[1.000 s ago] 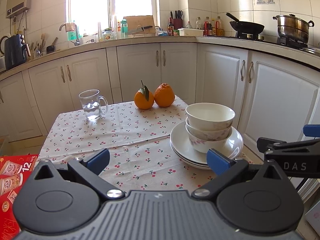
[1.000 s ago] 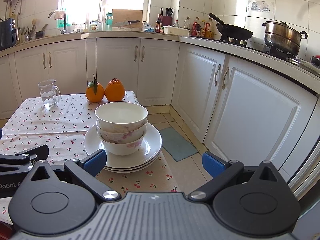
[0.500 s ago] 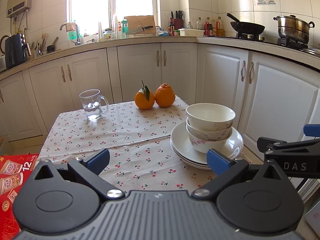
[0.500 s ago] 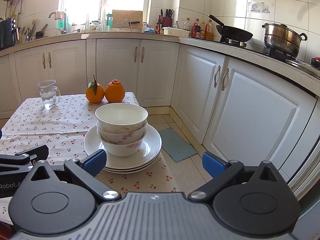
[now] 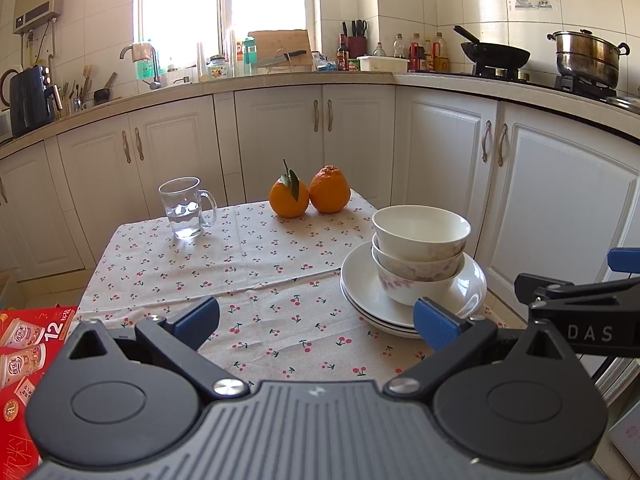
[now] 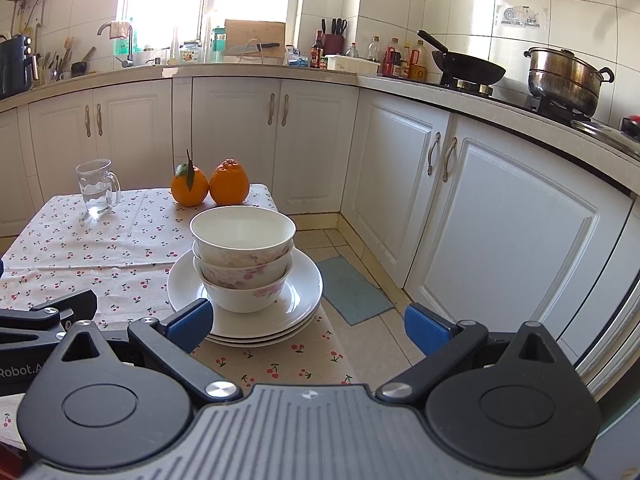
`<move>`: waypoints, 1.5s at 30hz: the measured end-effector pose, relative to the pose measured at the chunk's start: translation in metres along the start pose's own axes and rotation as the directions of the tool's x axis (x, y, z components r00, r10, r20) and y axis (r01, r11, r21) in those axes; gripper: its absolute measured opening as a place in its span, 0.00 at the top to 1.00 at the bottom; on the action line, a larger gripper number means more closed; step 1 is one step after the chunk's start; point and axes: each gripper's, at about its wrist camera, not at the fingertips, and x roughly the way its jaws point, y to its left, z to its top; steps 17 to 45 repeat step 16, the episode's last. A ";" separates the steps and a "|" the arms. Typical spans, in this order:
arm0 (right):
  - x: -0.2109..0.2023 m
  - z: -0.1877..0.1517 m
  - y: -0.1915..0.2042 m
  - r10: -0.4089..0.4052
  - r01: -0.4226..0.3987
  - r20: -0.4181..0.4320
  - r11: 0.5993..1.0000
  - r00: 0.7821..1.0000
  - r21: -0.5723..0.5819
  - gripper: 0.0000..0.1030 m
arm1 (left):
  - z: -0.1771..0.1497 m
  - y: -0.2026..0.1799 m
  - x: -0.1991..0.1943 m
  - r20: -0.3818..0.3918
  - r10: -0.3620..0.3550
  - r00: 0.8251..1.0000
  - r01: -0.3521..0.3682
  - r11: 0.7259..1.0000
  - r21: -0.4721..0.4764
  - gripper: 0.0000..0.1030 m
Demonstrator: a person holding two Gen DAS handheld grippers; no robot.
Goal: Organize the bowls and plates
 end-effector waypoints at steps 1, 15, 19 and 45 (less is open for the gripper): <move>0.000 0.000 0.000 -0.001 0.001 0.001 1.000 1.000 -0.001 0.00 | 0.000 0.000 0.000 0.000 0.001 1.000 -0.001 1.000 0.000 0.00; 0.000 0.000 0.001 0.000 0.000 0.000 1.000 1.000 -0.007 0.00 | -0.003 0.000 0.001 -0.006 0.004 1.000 -0.004 1.000 -0.003 0.00; 0.000 0.000 0.001 0.000 0.000 0.000 1.000 1.000 -0.007 0.00 | -0.003 0.000 0.001 -0.007 0.004 1.000 -0.004 1.000 -0.003 0.00; 0.000 0.000 0.001 0.000 0.000 0.000 1.000 1.000 -0.007 0.00 | -0.003 0.000 0.001 -0.007 0.004 1.000 -0.004 1.000 -0.003 0.00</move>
